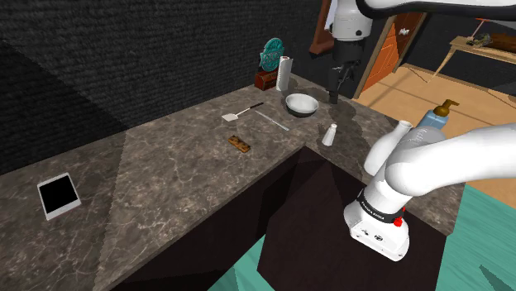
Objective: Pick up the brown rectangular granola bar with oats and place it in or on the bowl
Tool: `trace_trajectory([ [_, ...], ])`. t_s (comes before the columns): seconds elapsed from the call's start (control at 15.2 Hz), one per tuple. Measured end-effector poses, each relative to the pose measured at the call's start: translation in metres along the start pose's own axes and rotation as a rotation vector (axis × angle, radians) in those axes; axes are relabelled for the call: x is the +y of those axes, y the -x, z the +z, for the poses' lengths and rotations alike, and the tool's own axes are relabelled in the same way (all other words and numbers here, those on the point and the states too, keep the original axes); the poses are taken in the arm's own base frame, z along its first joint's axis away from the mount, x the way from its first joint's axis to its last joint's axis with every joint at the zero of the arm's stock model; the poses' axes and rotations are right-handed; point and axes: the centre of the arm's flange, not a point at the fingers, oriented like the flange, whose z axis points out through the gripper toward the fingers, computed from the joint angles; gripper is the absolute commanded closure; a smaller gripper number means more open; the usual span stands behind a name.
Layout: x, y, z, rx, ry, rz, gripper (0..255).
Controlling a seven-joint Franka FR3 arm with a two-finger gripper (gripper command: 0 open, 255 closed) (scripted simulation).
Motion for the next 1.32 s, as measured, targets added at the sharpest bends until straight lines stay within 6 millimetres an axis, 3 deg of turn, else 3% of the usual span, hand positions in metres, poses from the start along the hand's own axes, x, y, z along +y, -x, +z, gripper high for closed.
trace_trajectory([
  [0.13,-0.003,-0.003,0.003,0.002,-0.001,0.001,0],
  [0.33,-0.011,-0.025,0.025,0.015,-0.006,0.006,0],
  [1.32,-0.061,-0.169,0.133,0.1,-0.035,0.035,0],
])
